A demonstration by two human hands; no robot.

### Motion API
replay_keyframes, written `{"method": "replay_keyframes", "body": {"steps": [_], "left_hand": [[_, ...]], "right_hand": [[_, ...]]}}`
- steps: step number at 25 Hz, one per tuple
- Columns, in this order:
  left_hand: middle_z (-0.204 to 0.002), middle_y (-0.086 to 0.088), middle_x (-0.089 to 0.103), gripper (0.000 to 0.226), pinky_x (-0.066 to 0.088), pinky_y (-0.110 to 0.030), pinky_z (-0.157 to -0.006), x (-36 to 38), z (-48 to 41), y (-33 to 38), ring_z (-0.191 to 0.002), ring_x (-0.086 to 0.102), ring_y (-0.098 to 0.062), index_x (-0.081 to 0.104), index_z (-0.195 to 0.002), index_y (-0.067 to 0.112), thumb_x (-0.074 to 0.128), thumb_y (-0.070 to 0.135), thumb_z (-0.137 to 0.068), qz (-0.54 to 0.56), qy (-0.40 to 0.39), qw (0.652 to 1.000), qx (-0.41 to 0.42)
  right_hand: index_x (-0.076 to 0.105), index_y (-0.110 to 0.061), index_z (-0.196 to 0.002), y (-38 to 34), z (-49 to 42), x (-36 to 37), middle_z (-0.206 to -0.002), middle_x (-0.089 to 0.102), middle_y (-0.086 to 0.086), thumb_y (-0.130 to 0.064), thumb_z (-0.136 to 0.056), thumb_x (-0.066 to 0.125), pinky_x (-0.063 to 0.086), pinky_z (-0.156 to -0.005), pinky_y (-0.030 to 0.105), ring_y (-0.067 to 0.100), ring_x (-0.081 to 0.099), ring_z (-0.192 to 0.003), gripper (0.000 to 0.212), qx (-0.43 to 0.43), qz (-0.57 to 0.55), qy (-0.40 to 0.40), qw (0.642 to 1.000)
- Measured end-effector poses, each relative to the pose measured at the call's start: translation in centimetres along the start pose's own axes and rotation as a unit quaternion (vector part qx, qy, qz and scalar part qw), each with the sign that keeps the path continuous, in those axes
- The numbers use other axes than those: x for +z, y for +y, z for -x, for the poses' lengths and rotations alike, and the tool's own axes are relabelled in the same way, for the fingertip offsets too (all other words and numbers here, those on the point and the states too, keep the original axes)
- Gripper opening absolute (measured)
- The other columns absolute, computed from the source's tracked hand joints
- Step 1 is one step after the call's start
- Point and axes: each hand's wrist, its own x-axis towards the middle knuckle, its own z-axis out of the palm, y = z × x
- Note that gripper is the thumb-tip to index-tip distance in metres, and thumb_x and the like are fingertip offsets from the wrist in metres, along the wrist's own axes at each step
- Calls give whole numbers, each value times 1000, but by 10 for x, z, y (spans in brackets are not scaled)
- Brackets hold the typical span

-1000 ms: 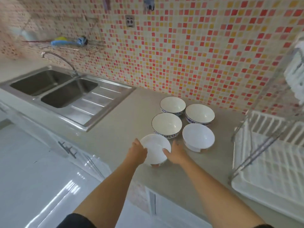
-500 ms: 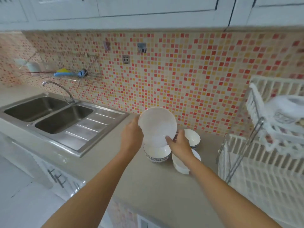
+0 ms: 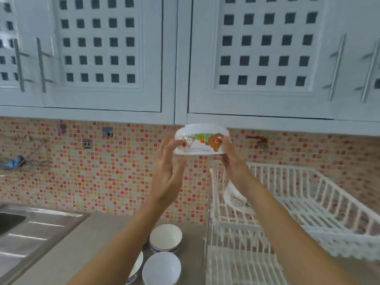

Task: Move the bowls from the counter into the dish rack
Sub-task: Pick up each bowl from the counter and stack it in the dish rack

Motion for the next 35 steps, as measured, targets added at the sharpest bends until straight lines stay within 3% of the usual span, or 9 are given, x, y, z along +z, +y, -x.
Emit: {"method": "replay_keyframes", "body": {"steps": [3, 5, 7, 13, 21, 24, 26, 29, 35], "left_hand": [[-131, 8, 47, 21, 40, -42, -106, 45, -18, 9, -127, 46, -14, 41, -107, 56, 35, 47, -89, 70, -61, 995, -39], [-116, 13, 51, 17, 45, -34, -93, 76, -29, 17, -111, 52, -8, 40, -112, 50, 32, 45, -97, 92, -108, 986, -88], [-113, 11, 50, 30, 41, -27, -87, 106, -37, 16, -108, 53, -13, 36, -126, 30, 25, 42, -101, 81, -140, 976, -148], [-146, -10, 42, 60, 39, -50, -106, 161, -36, -12, -128, 48, -30, 27, -141, 31, 20, 64, -92, -1, -247, 931, -269], [-148, -18, 39, 62, 36, -53, -108, 179, -23, -25, -128, 47, -37, 23, -144, 27, 21, 62, -93, -97, -290, 899, -314], [-153, -14, 31, 65, 34, -53, -110, 179, -21, -29, -133, 41, -38, 19, -147, 26, 24, 61, -93, -103, -297, 890, -330], [-155, -14, 29, 65, 32, -51, -112, 177, -20, -26, -136, 38, -38, 13, -149, 28, 24, 60, -93, -101, -300, 888, -334], [-154, -15, 34, 63, 30, -51, -113, 162, -28, -13, -138, 38, -35, 10, -150, 22, 24, 54, -97, -90, -267, 912, -296], [-154, -12, 34, 58, 33, -48, -113, 72, -57, -30, -138, 37, -32, 22, -150, 12, 34, 38, -99, -127, -99, 936, -311]], "right_hand": [[43, -26, -132, -3, -2, -63, -126, 57, -10, -76, -62, 54, 46, -96, 14, 8, 54, -117, 87, -35, 88, -7, 995], [38, -23, -133, 6, -5, -104, -121, 57, -9, -88, -42, 58, 52, -86, 17, 8, 58, -110, 114, -42, 161, 15, 986], [31, -18, -141, 23, -10, -141, -131, 52, -4, -91, -32, 58, 48, -98, 30, 13, 52, -120, 134, -8, 255, 1, 967], [22, -26, -148, 63, -20, -192, -149, 42, -2, -60, -62, 76, 38, -111, 40, 17, 44, -133, 108, 96, 401, -103, 905], [22, -21, -147, 85, -25, -192, -148, 40, 0, -64, -65, 72, 41, -108, 38, 21, 45, -131, 106, 170, 462, -199, 847], [23, -19, -147, 83, -23, -186, -148, 37, 0, -48, -75, 73, 36, -108, 31, 21, 41, -133, 93, 176, 452, -209, 849], [20, -19, -148, 74, -21, -180, -150, 30, -5, -41, -79, 72, 29, -111, 30, 20, 32, -138, 89, 180, 454, -228, 842], [0, -17, -153, 51, -29, -166, -162, -4, 0, -61, -75, 65, 9, -121, 44, 21, 0, -150, 110, 175, 503, -213, 819], [-2, -11, -153, 2, -47, -51, -163, 0, 6, -51, -91, 51, 14, -119, 40, 24, 7, -150, 91, 40, 396, -63, 915]]}}
